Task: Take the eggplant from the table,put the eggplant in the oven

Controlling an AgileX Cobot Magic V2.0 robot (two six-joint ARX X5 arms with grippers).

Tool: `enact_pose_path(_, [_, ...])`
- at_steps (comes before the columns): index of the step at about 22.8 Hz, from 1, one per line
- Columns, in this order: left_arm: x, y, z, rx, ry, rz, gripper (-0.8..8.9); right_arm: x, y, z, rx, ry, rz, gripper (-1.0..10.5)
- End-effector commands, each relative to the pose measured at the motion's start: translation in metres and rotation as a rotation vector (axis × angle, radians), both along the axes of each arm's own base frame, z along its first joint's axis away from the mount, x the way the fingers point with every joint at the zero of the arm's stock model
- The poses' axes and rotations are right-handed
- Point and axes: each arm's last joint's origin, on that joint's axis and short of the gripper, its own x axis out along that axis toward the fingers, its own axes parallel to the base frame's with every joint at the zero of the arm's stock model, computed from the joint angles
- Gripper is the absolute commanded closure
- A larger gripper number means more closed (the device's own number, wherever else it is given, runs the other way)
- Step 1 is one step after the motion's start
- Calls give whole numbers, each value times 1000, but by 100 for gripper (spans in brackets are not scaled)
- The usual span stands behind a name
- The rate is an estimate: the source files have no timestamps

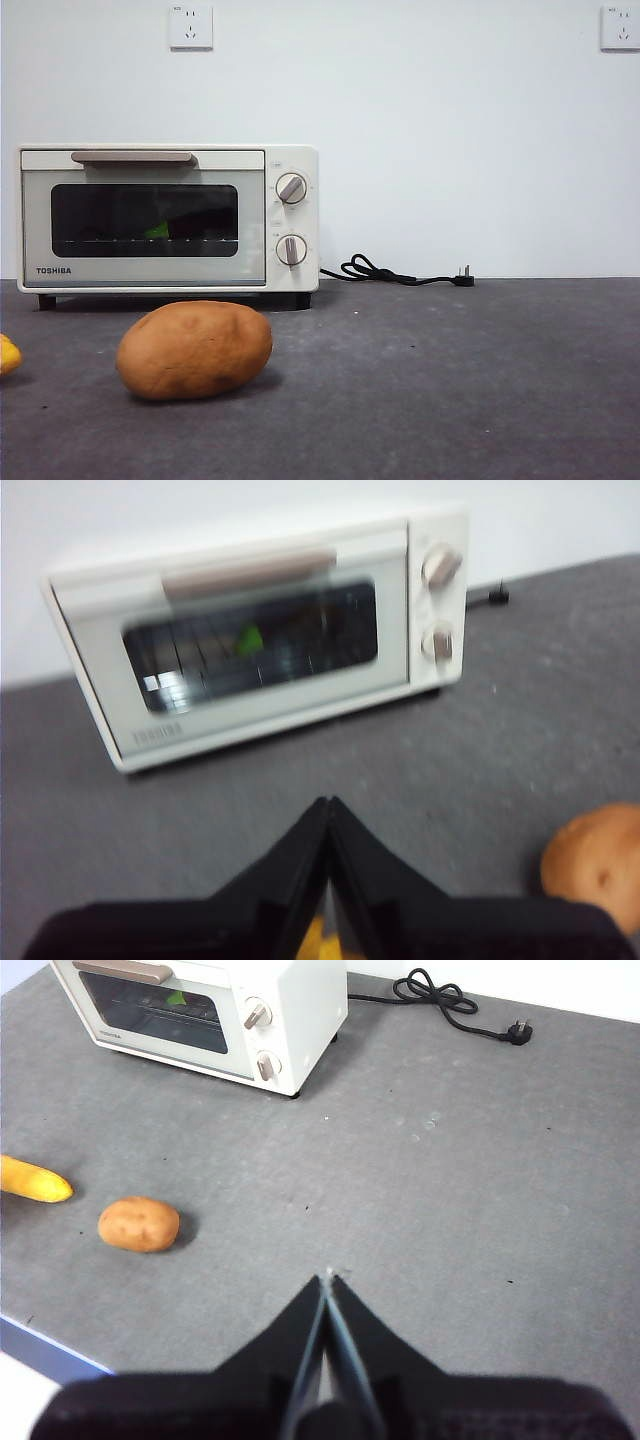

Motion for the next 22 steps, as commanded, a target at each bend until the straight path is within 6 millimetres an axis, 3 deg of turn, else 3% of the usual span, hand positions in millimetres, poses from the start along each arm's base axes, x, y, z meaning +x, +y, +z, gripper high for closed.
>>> enact_pose_path(1, [3,1,-12,-49,39,19,818,0,0,-4,-18,25,-7,946])
enact_pose_path(9, [8,3,-36,-125,131,91,817,0,0,-4,-18,24,-7,946])
enact_pose_path(16, [9,6,-37,-167,137,223,817,0,0,-4,-18,24,-7,946])
enact_pose_path(22, [9,6,-37,-167,144,224,817,0,0,-4,-18,24,-7,946])
